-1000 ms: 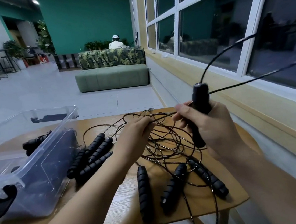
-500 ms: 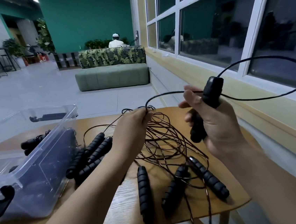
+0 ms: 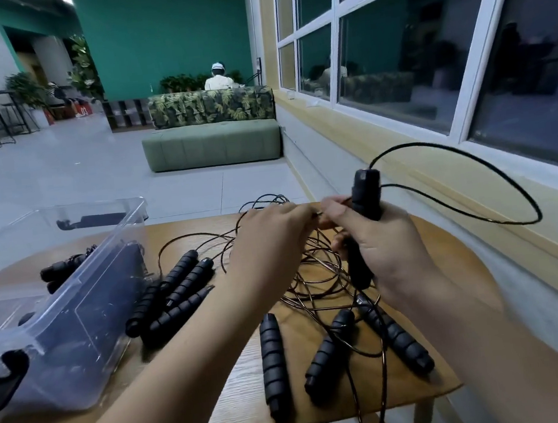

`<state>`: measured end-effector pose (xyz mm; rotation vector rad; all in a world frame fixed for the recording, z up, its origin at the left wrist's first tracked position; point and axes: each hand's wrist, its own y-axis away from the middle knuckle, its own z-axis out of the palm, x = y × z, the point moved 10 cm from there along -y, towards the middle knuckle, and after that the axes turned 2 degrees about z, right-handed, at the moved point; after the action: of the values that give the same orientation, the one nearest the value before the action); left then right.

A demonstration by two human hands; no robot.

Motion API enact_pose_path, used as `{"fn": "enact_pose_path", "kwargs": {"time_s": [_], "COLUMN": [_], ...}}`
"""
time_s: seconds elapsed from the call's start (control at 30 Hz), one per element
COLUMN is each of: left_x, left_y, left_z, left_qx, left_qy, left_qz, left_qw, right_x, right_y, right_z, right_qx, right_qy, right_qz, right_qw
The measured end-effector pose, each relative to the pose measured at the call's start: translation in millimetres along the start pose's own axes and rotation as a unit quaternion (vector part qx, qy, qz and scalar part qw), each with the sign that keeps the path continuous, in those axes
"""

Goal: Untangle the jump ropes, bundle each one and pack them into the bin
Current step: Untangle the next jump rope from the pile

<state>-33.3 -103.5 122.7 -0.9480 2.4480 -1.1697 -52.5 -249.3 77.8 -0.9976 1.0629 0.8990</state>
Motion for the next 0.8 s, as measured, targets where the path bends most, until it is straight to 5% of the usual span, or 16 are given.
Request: {"fn": "enact_pose_path", "kwargs": {"time_s": [0.37, 0.8], "left_x": [-44.7, -111.8], "left_y": [30.6, 46.8], "left_z": [58.2, 63.3], "left_qx": [-0.086, -0.052], "left_qy": [0.133, 0.140], "left_qz": [-0.098, -0.193], "left_qw": [0.983, 0.970], "right_x": [-15.6, -29.5], "right_y": [15.7, -1.0], "right_z": [17.1, -29.0], "right_qx": [-0.058, 0.034], "right_qy": [0.089, -0.009], "right_qz": [-0.066, -0.051], "right_qw": [0.992, 0.998]}}
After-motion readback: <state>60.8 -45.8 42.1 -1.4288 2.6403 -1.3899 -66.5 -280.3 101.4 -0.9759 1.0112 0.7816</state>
